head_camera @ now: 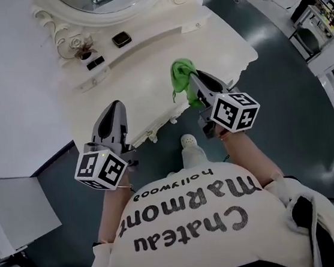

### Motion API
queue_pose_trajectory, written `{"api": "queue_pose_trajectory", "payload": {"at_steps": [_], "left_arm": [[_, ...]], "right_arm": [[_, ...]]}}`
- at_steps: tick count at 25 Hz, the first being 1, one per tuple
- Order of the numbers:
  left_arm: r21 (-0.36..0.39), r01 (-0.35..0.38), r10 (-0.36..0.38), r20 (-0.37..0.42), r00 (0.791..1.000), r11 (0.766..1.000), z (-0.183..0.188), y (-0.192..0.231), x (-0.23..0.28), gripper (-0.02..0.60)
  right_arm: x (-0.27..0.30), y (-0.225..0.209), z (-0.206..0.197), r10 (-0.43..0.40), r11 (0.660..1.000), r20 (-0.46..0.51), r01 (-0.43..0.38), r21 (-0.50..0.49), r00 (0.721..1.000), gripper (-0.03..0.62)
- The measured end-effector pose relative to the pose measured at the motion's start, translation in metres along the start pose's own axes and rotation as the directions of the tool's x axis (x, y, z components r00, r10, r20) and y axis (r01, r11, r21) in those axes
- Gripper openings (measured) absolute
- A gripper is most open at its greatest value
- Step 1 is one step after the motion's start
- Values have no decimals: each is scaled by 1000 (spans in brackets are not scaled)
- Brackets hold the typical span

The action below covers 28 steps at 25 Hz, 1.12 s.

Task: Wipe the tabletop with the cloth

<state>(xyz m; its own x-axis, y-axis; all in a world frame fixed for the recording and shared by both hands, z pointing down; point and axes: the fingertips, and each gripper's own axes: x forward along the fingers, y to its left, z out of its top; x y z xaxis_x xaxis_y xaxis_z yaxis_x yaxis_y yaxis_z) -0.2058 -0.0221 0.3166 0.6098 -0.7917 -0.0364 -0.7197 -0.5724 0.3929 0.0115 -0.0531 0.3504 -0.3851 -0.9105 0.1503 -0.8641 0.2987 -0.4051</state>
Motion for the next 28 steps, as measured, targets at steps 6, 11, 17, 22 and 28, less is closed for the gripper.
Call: {"api": "queue_pose_trajectory", "payload": {"at_steps": [6, 11, 17, 22, 28], "left_arm": [[23, -93, 91, 50, 995, 995, 22, 28, 3, 9], [46, -161, 156, 91, 984, 986, 47, 47, 20, 8], [57, -208, 199, 141, 970, 976, 75, 62, 59, 9], [39, -295, 285, 164, 944, 955, 82, 87, 78, 9], [-11, -349, 346, 176, 922, 937, 76, 107, 101, 9]], "right_arm": [[50, -5, 11, 51, 998, -1, -51, 39, 999, 84], [97, -13, 40, 100, 993, 21, -101, 60, 995, 84], [157, -15, 80, 224, 974, 33, -225, 35, 974, 84], [207, -18, 108, 281, 949, 29, -273, -156, 959, 84], [261, -40, 107, 300, 933, -31, -300, -199, 954, 84]]}}
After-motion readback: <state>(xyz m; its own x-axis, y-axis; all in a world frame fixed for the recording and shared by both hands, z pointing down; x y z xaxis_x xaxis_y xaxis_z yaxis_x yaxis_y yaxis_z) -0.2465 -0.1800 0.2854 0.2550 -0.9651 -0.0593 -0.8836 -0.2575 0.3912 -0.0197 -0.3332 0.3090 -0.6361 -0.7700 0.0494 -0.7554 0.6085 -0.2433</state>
